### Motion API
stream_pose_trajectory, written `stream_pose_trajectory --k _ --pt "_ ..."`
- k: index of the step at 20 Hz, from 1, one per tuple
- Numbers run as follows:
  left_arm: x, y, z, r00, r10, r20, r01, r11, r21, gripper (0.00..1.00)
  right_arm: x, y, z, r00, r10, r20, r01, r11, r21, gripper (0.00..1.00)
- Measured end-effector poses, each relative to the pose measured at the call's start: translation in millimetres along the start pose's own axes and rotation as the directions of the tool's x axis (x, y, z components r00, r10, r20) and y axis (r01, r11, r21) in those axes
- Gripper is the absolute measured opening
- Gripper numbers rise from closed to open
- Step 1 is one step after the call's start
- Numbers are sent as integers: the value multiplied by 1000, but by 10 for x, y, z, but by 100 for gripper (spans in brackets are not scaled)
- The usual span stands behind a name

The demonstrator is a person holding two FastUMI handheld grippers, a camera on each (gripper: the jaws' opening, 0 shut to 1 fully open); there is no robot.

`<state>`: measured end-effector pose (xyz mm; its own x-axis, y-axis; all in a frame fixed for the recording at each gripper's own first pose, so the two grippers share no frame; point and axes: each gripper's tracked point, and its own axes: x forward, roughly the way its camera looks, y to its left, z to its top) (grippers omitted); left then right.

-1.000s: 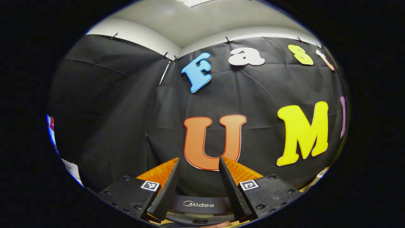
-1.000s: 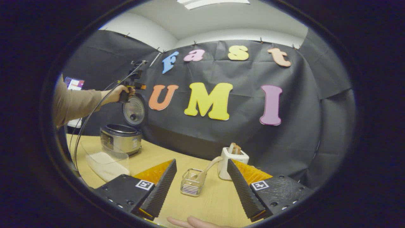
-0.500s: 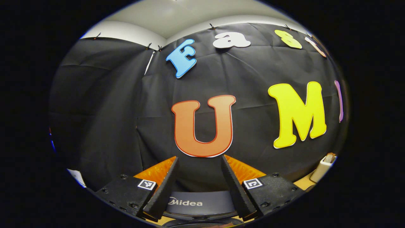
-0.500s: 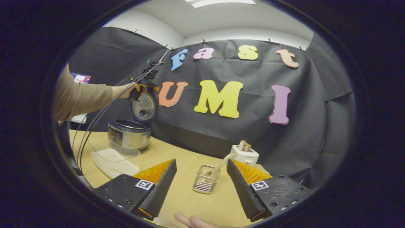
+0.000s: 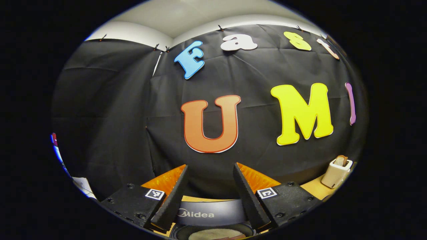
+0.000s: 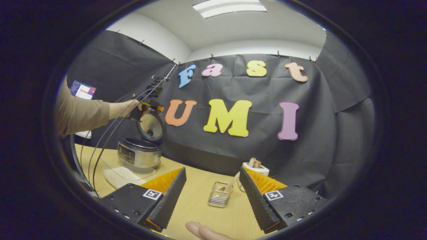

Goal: Close the left gripper, press the button to open the rice cooker; take a wooden spoon from the chopstick holder with the right hand, scoop a spoonful of rice and pour it into the rice cooker, then put the wooden spoon back into the chopstick holder.

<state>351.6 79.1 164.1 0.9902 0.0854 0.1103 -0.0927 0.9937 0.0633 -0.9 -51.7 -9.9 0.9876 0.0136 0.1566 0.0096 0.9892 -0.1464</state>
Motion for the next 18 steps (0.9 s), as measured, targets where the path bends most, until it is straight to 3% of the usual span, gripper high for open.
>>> stream_pose_trajectory --k 6,7,8,9,18 --pt "-550 -97 -437 999 -25 -22 25 1000 -6 85 -396 177 -31 1000 -6 -4 6 999 47 95" --pt "-632 -121 -532 999 -35 -30 35 999 -7 79 -431 198 -44 1000 -5 -9 6 999 50 96" --pt "-707 -149 -650 998 -45 -42 44 999 -9 84 -460 202 -75 1000 -13 -19 14 999 45 94" --pt "-787 -164 -781 997 -52 -60 51 999 -15 83 -507 224 -68 1000 -14 -25 15 999 32 95" --pt "-1099 -315 -1584 969 -99 -224 91 995 -46 83 -1073 540 296 996 33 80 -30 999 -39 95"
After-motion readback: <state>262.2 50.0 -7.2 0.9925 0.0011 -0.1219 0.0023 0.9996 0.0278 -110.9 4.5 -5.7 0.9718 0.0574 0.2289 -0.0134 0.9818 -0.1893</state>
